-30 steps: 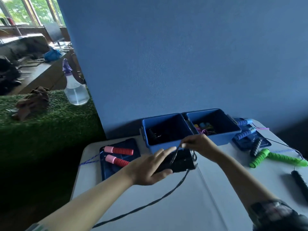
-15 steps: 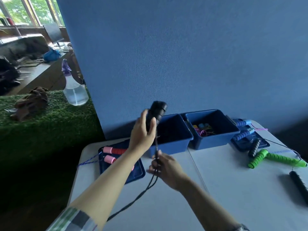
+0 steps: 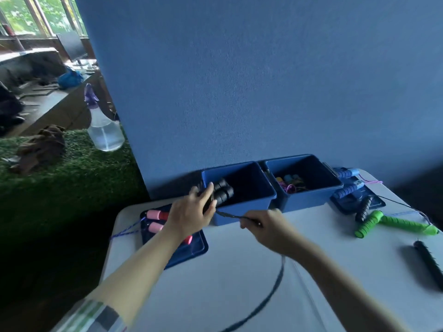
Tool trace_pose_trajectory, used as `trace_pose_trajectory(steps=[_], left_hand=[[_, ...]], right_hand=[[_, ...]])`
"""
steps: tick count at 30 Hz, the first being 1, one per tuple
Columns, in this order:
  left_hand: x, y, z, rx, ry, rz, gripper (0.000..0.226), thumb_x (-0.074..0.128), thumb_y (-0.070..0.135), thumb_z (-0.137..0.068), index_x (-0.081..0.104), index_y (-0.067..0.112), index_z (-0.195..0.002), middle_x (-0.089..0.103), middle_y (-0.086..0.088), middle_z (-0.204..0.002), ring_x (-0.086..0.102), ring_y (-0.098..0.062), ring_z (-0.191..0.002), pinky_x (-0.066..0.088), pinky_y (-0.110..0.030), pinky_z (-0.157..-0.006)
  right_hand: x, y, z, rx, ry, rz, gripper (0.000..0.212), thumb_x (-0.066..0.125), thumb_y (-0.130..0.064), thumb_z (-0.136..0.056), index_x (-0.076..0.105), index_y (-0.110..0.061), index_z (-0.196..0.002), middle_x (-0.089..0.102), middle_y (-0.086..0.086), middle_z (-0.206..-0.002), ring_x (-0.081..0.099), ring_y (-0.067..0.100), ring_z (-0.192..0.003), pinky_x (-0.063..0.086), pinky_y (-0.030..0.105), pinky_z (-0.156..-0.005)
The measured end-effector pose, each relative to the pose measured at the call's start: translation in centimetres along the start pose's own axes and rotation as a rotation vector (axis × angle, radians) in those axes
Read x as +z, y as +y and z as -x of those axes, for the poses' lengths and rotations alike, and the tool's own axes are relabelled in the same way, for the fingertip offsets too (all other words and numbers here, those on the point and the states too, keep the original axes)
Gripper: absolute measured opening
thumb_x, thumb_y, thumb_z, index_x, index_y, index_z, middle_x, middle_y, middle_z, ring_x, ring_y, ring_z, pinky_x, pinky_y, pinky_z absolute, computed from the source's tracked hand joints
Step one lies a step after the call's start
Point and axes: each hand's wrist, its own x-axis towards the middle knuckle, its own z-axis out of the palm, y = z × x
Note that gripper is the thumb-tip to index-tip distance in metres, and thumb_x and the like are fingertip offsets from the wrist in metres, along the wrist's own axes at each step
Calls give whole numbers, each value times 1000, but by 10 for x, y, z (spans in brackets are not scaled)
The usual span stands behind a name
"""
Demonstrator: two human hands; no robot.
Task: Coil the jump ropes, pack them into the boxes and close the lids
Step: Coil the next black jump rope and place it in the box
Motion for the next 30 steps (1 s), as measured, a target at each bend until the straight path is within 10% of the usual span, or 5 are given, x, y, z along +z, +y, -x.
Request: trace_pose_trajectory(steps=[11,20,30], left_hand=[[12,35,48,437,-164,306,53,44,43,-92,40,21,-140,61,-5,-99,63,-27,-71,54,-35,-57],[-13,55,36,224,-90,731,50,45,37,-96,45,11,-138,55,-1,-136,49,-8,-127,41,-32,-105],[-10,60,12,-113,173,808,55,43,47,-90,52,9,-129,61,-4,-127,55,-12,-120,43,-26,-100]], right_hand=[[-6,66,-28,-18,-45,-213,12,58,-14,-92,68,-10,-86,66,-3,-78,54,-3,-68,42,14,-69],[28,73,-30,255,72,-711,29,48,8,-86,57,0,-60,54,10,-55,47,21,-55,38,30,-55],[66,13,-17,341,23,-1057,39,36,-28,-101,59,2,-94,53,6,-55,52,18,-52,51,32,-60]])
